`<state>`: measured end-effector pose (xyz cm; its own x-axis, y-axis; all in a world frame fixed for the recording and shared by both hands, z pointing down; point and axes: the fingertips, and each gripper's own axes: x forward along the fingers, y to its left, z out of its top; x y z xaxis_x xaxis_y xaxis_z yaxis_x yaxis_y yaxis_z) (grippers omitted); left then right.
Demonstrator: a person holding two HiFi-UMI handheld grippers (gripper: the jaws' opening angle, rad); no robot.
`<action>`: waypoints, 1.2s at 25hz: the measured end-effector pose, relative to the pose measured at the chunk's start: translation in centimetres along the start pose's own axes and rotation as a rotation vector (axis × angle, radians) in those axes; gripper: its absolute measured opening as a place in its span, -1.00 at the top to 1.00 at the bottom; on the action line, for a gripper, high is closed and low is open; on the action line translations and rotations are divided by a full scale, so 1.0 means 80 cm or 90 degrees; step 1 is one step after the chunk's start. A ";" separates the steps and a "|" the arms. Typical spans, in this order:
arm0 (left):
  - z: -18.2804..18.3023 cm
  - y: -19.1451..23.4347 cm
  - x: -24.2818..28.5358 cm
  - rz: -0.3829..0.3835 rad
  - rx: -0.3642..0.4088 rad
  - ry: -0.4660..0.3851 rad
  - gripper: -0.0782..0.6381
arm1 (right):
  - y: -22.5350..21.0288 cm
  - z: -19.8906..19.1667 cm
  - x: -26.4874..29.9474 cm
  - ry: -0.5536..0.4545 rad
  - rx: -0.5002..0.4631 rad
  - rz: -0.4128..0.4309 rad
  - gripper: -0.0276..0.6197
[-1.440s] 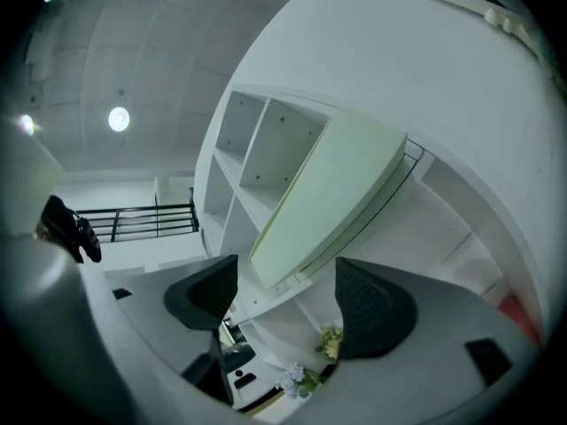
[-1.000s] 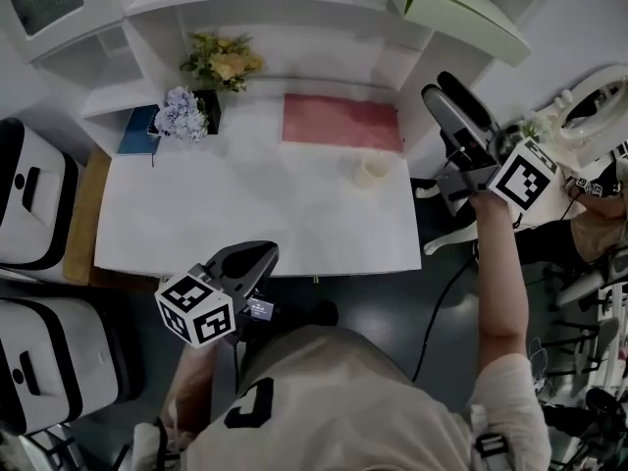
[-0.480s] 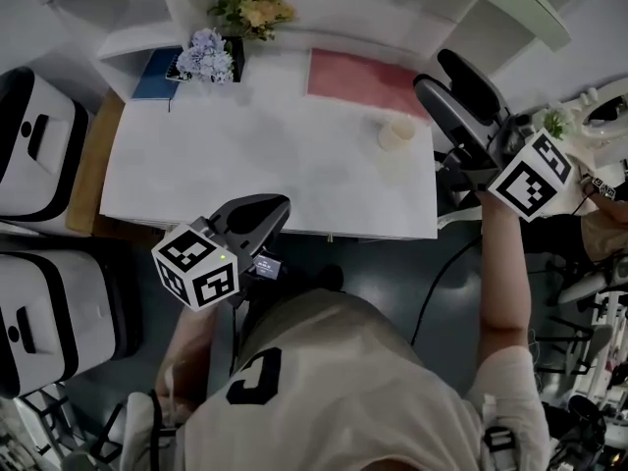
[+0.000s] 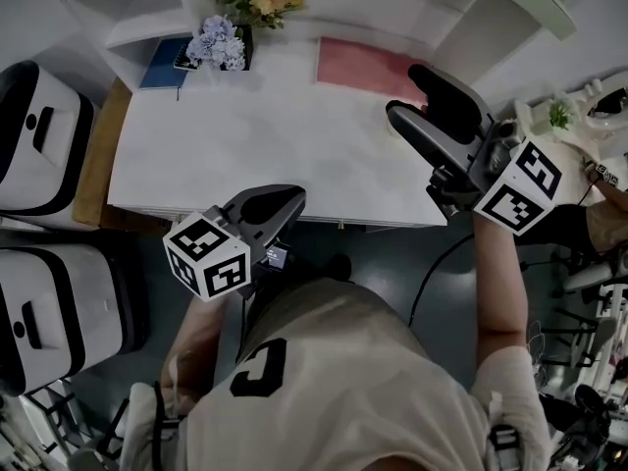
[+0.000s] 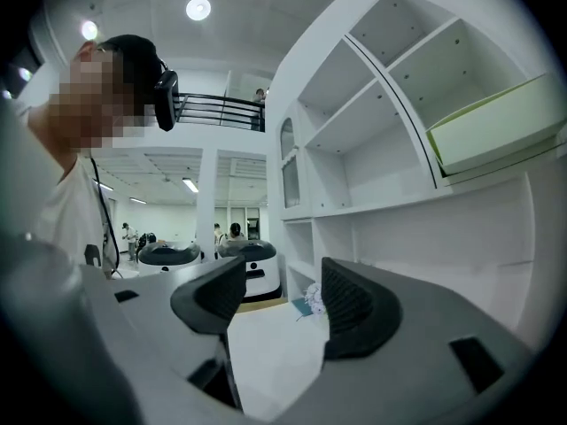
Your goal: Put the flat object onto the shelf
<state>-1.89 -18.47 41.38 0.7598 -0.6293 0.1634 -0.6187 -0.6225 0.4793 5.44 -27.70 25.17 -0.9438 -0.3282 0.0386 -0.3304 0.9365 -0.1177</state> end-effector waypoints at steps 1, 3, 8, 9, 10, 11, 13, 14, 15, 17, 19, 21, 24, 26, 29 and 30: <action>0.002 0.001 -0.002 -0.001 0.000 -0.003 0.74 | 0.007 -0.003 0.002 0.004 -0.005 0.003 0.11; 0.006 0.001 -0.006 -0.007 0.004 -0.005 0.74 | 0.018 -0.007 0.004 0.008 -0.012 0.002 0.20; 0.002 -0.001 -0.013 -0.030 0.009 0.008 0.74 | 0.042 -0.033 0.008 0.029 0.002 0.005 0.67; -0.001 0.000 -0.015 -0.034 0.006 0.014 0.74 | 0.045 -0.040 0.010 0.035 0.006 -0.001 0.71; -0.005 0.002 -0.017 -0.038 0.003 0.020 0.74 | 0.048 -0.046 0.010 0.041 0.011 -0.007 0.77; -0.009 0.003 -0.018 -0.042 -0.002 0.026 0.74 | 0.051 -0.052 0.010 0.047 0.016 -0.013 0.81; -0.016 0.006 -0.019 -0.051 -0.010 0.037 0.74 | 0.059 -0.064 0.011 0.062 0.024 -0.017 0.84; -0.018 0.007 -0.019 -0.055 -0.014 0.042 0.74 | 0.063 -0.071 0.011 0.069 0.024 -0.018 0.84; -0.020 0.008 -0.018 -0.060 -0.016 0.047 0.74 | 0.066 -0.077 0.011 0.078 0.022 -0.023 0.84; -0.023 0.008 -0.015 -0.070 -0.016 0.057 0.74 | 0.068 -0.089 0.009 0.095 0.015 -0.045 0.84; -0.024 0.006 -0.012 -0.082 -0.017 0.065 0.74 | 0.071 -0.096 0.006 0.101 0.018 -0.065 0.84; -0.027 0.000 -0.010 -0.093 -0.017 0.072 0.74 | 0.079 -0.098 0.000 0.095 0.030 -0.073 0.84; -0.027 -0.009 -0.003 -0.104 -0.007 0.078 0.74 | 0.091 -0.099 -0.012 0.087 0.037 -0.082 0.84; -0.028 -0.019 -0.002 -0.109 -0.001 0.076 0.74 | 0.096 -0.105 -0.023 0.087 0.038 -0.095 0.84; -0.033 -0.035 -0.001 -0.112 0.007 0.080 0.74 | 0.096 -0.112 -0.049 0.075 0.064 -0.125 0.84; -0.035 -0.039 -0.001 -0.111 0.010 0.083 0.74 | 0.098 -0.112 -0.056 0.065 0.078 -0.125 0.84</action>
<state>0.54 -15.23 42.27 0.8744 -0.4466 0.1897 -0.4778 -0.7244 0.4969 7.06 -17.82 32.98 -0.8589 -0.4825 0.1717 -0.5107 0.8318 -0.2173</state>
